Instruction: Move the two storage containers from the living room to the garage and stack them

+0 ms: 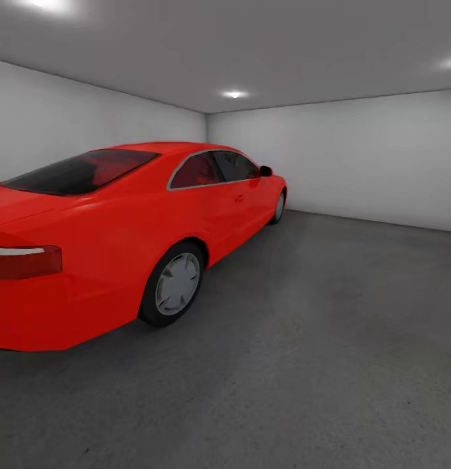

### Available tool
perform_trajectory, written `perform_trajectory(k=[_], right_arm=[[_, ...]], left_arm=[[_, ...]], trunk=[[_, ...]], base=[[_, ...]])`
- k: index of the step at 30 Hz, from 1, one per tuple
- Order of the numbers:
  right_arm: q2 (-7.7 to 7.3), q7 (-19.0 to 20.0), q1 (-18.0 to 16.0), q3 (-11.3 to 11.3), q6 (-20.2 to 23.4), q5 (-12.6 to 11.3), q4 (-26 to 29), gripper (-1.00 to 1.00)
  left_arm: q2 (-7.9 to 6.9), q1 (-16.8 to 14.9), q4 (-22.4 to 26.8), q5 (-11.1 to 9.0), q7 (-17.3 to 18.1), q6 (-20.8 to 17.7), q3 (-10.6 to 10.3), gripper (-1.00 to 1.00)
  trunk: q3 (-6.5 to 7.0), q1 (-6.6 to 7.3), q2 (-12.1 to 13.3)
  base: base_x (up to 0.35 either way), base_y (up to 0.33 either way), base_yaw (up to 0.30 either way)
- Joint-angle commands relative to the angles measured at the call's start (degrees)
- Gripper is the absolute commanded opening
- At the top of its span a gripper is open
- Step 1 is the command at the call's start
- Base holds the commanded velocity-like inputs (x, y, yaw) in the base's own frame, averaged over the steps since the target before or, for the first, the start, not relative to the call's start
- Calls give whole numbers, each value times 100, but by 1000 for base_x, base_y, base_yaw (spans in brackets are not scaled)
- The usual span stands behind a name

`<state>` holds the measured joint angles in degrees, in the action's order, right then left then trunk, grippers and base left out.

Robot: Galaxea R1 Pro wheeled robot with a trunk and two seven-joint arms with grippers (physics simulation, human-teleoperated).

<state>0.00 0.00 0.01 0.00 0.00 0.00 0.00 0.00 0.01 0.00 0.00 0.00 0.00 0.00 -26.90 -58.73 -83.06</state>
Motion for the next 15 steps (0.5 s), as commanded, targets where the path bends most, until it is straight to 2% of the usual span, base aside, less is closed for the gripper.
perform_trajectory(k=[1, 4, 15], right_arm=[[0, 0, -1, 0, 0, 0, 0, 100], [-70, 0, -100, -13, -35, -35, 88, 100], [-70, 0, -186, -13, -35, -35, 88, 100]], left_arm=[[0, -1, 0, 0, 0, 0, 0, 100], [88, 96, 97, 0, 9, 46, -8, 100], [88, 96, 134, 0, 9, 46, -8, 100]], trunk=[[-3, 0, -2], [-3, 0, -2], [-3, 0, -2]], base=[[0, 0, 0], [0, 0, 0], [0, 0, 0]])
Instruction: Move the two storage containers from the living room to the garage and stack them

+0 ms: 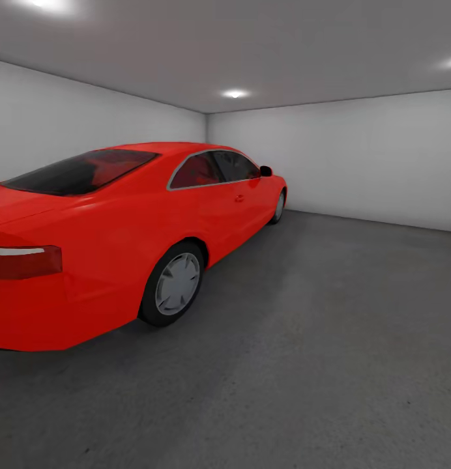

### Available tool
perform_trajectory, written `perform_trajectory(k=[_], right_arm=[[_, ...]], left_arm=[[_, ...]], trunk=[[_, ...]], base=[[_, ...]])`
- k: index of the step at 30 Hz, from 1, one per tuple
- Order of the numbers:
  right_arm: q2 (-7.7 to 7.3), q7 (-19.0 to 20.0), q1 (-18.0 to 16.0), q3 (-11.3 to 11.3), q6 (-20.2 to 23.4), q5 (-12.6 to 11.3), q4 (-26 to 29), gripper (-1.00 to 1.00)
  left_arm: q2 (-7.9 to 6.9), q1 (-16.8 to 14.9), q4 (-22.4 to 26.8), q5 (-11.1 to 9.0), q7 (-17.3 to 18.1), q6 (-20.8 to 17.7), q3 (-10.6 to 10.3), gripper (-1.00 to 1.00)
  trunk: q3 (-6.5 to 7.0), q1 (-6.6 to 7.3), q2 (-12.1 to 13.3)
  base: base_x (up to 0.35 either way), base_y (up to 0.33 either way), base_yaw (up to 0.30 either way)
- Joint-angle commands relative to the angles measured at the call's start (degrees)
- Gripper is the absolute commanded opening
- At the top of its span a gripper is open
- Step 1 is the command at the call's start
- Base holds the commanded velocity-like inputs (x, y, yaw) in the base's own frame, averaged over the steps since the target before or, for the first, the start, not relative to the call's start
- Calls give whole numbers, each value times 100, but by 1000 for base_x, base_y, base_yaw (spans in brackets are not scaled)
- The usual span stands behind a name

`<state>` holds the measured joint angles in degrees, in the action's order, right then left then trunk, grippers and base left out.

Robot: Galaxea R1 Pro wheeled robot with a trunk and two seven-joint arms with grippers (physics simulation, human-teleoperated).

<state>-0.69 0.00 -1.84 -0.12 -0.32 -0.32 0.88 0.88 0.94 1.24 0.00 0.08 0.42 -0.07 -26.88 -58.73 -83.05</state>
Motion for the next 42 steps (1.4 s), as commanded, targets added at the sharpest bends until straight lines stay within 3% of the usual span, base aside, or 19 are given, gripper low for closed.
perform_trajectory(k=[1, 10, 23, 24, 27, 32, 37, 42], right_arm=[[0, 0, -2, -1, -3, -3, 0, 100], [-1, 0, -2, 0, -3, -3, 0, 100], [-414, 389, -286, -1, 188, 44, 410, 100], [-517, 1376, -291, 0, 332, 47, 778, 100], [-539, 1422, -301, 0, 842, 49, 959, 100], [-545, 1424, -307, 4, 1196, 65, 1095, 100], [-546, 1317, -308, 4, 1284, 73, 1130, 100], [-540, 952, -309, 2, 1303, 56, 1140, 100]], left_arm=[[0, 3, 10, 0, 1, 4, -1, 100], [0, 3, 8, 0, 1, 6, -1, 100], [50, 147, 425, 13, 34, 60, 0, 100], [50, 148, 1022, 14, 35, 59, -1, 100], [52, 151, 1077, 16, 35, 56, -1, 100], [53, 152, 1105, 17, 36, 53, -1, 100], [53, 152, 1113, 17, 36, 48, -2, 100], [53, 152, 1115, 18, 36, 46, -2, 100]], trunk=[[-5, 0, -2], [-5, 0, -2], [-5, 0, -2], [-5, 0, -2], [-5, 0, -2], [-5, 0, -2], [-5, 0, -2], [-5, 0, -2]], base=[[0, 0, 0], [0, 0, 0], [0, 0, 0], [0, 0, 0], [0, 0, 0], [0, 0, 0], [0, 0, 0], [0, 0, 0]])
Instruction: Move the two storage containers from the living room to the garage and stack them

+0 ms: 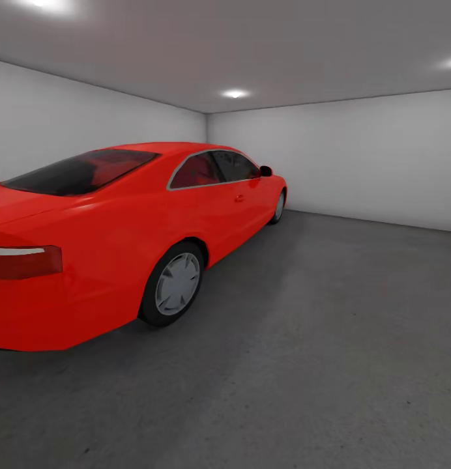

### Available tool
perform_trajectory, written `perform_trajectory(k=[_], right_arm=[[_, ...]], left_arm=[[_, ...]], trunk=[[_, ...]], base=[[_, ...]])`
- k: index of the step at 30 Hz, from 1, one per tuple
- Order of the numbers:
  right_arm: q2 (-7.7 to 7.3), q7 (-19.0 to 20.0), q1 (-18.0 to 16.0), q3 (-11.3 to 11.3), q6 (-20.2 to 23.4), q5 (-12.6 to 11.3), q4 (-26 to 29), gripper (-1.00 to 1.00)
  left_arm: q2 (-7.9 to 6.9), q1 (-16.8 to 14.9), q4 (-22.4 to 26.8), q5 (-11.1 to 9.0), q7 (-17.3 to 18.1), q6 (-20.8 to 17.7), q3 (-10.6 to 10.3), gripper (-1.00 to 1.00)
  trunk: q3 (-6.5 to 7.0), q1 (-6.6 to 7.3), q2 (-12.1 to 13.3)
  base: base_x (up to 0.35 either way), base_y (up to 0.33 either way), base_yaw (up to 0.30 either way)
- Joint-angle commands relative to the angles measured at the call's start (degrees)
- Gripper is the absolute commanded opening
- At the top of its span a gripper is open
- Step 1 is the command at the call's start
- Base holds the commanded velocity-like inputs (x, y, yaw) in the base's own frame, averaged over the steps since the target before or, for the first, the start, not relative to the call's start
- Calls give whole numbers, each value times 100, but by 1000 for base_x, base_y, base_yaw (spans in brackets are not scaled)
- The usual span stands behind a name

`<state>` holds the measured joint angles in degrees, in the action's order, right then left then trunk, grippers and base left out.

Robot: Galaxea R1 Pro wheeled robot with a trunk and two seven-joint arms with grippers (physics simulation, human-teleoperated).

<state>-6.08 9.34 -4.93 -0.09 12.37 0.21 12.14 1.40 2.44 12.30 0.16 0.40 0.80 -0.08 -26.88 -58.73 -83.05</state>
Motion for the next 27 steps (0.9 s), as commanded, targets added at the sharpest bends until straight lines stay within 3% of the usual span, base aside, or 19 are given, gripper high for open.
perform_trajectory(k=[1, 11, 27], right_arm=[[-1, -22, 1, -5, 26, 0, 14, 100], [42, -179, 38, -10, -882, -5, -46, 100], [5, -131, 37, -24, -916, -39, 150, 100]], left_arm=[[0, 2, 9, 2, 4, 8, 0, 100], [0, 3, 9, 2, 4, 8, 0, 100], [-13, 3, 22, 2, 6, 23, 4, 100]], trunk=[[-5, 0, -3], [-5, 0, -3], [-5, 0, -3]], base=[[0, 0, 0], [0, 0, 0], [0, 0, 0]])
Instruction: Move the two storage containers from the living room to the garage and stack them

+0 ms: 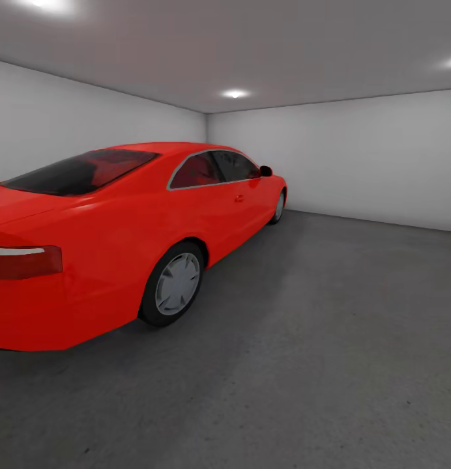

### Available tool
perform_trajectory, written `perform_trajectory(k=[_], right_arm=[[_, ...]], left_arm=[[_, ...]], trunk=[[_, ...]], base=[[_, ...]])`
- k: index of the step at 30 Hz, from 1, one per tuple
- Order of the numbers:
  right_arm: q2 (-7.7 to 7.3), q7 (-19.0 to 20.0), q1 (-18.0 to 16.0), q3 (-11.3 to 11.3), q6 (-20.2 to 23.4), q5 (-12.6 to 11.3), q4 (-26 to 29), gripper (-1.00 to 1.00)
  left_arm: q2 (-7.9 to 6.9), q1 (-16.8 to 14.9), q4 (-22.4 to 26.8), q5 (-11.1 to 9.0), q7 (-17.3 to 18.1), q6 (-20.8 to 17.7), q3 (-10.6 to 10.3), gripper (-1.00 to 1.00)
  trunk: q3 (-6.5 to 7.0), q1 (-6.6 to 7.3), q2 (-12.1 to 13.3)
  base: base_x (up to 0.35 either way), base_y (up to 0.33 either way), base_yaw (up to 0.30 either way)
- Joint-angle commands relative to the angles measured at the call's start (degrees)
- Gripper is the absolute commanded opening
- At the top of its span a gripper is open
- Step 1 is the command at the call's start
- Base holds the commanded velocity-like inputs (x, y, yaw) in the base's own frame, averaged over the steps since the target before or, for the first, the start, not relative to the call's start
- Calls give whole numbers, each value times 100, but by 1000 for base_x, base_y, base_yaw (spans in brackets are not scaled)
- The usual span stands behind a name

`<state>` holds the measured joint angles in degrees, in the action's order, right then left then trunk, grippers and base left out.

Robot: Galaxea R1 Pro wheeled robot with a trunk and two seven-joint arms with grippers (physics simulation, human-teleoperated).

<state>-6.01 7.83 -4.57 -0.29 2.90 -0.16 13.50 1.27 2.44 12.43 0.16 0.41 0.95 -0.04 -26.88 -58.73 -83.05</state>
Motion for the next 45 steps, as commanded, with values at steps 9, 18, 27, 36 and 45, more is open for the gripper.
perform_trajectory(k=[9, 18, 27, 36, 45], right_arm=[[-1, 790, -6, -13, -4, -2, 1951, 100], [-2, 809, -9, -47, -1109, 0, 2245, 100], [-4, 827, -1, -290, -1245, 0, 2231, 100], [-3, 833, 14, -301, -1248, 6, 2218, 100], [-2, 833, 33, -304, -1254, 6, 2210, 100]], left_arm=[[-421, 3, 2854, -30, 331, -9, 32, 100], [-435, 3, 3372, -35, 308, 185, 63, 100], [-435, 3, 3379, -188, 298, 204, 134, 100], [-435, 3, 3350, -270, 301, 207, 150, 100], [-435, 3, 3272, -279, 301, 212, 145, 100]], trunk=[[-5, 0, -3], [-5, 0, -3], [-5, 0, -3], [-5, 0, -3], [-5, 0, -3]], base=[[0, 0, 0], [0, 0, 0], [0, 0, 0], [0, 0, 0], [0, 0, 0]])
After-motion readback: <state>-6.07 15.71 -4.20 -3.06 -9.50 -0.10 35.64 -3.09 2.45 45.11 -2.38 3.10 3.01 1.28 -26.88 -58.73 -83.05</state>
